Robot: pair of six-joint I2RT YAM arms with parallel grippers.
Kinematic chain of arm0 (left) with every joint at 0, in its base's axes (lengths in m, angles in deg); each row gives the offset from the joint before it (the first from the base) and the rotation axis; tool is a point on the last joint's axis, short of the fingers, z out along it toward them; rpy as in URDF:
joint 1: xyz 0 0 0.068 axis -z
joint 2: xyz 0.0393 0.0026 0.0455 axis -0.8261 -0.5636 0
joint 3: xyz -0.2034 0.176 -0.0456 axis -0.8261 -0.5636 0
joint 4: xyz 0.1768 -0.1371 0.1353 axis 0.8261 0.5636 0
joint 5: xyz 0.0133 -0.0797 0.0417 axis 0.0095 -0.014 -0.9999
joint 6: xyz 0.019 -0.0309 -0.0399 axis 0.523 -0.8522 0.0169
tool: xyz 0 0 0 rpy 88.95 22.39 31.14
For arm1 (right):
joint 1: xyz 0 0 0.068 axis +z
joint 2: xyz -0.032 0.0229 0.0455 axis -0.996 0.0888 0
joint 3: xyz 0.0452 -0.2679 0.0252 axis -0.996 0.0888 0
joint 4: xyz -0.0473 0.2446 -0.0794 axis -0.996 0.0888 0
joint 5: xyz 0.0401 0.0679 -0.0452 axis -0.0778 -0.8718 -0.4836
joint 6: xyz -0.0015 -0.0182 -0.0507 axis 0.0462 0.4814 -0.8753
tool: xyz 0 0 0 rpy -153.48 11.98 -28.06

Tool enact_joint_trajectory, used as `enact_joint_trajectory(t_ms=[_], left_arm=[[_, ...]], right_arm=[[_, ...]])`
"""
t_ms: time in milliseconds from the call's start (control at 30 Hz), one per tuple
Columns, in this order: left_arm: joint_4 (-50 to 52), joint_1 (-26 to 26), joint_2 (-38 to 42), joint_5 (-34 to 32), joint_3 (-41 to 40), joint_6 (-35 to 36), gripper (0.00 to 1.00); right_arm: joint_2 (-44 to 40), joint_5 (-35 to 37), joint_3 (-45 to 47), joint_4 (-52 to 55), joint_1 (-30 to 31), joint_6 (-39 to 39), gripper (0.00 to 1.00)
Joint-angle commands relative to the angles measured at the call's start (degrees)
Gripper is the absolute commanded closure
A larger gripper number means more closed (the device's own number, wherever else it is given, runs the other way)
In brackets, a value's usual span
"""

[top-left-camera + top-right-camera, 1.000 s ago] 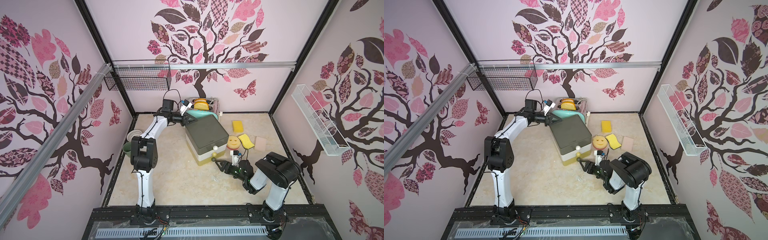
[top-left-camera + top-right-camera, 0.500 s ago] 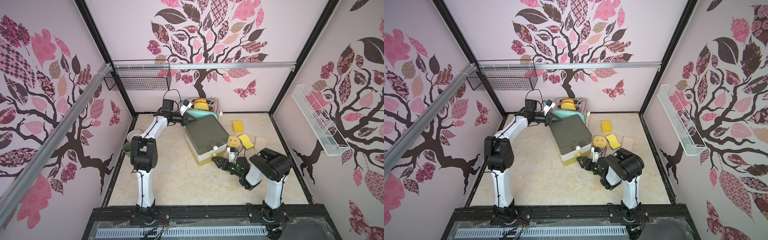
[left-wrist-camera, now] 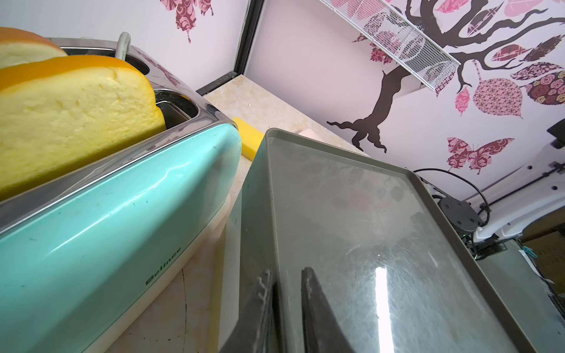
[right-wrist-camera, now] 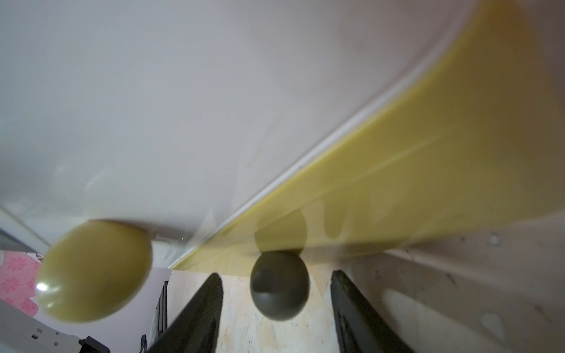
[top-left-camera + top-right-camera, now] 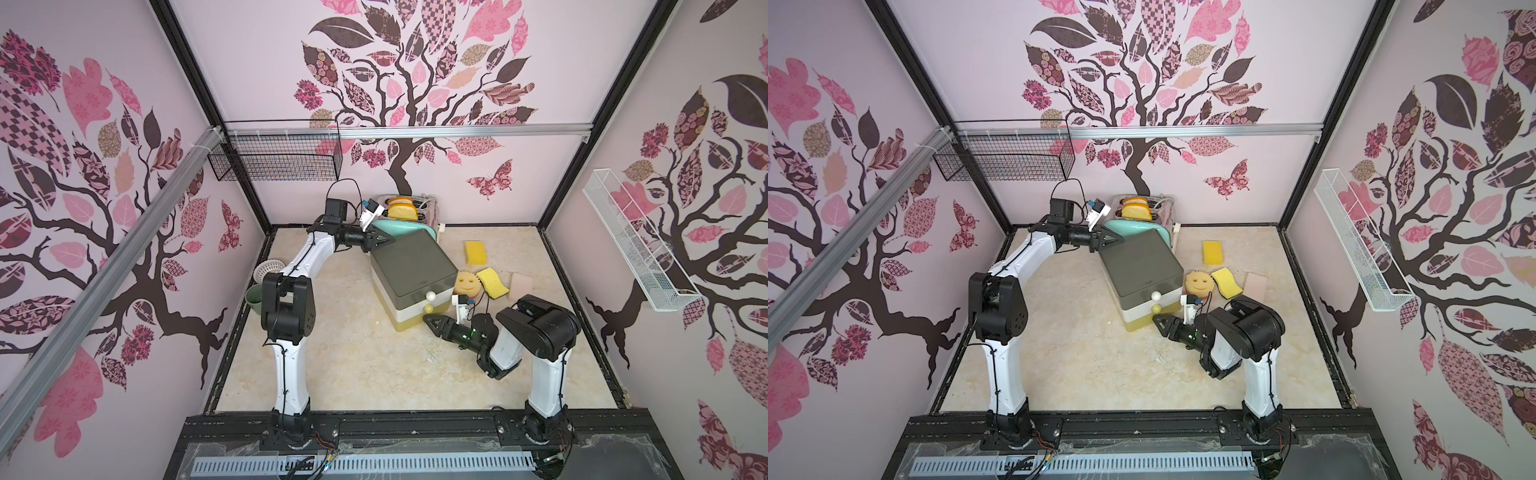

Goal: Take the sponge out of the drawer
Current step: Open the drawer in the storage box.

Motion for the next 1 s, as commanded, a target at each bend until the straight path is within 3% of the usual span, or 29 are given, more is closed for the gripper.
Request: enact_joint_trajectory(t_ms=[0,100,333,567,800,967], left_arm=[[5.53,-0.14,-3.25,-2.05,-3.4,2.19,0.8],[5.52,-0.13,-3.27,-2.02,-3.37,2.18,0.8],[5.39,-0.15,-3.3,-2.0,-3.39,2.11,0.8],[5.25,-0.35,-3.4,-2.2,-3.44,2.02,0.8],[5.04,-0.51,-3.57,-2.08,-3.37,1.84,0.8],[4.35,-0.71,-3.86,-1.87,-3.24,1.38,0.8]], right_arm=[[1.36,-0.39,-1.07,1.5,-0.11,0.0,0.44],[1.63,-0.48,-1.66,1.93,-0.07,-0.01,0.48],[1.28,-0.08,-1.71,2.27,-0.13,-0.36,0.71],[-3.98,-0.48,2.73,4.42,0.12,0.19,0.78],[-21.63,-0.17,8.73,24.65,1.71,-1.62,0.8],[-46.03,3.48,6.53,59.93,5.24,-7.36,0.82]])
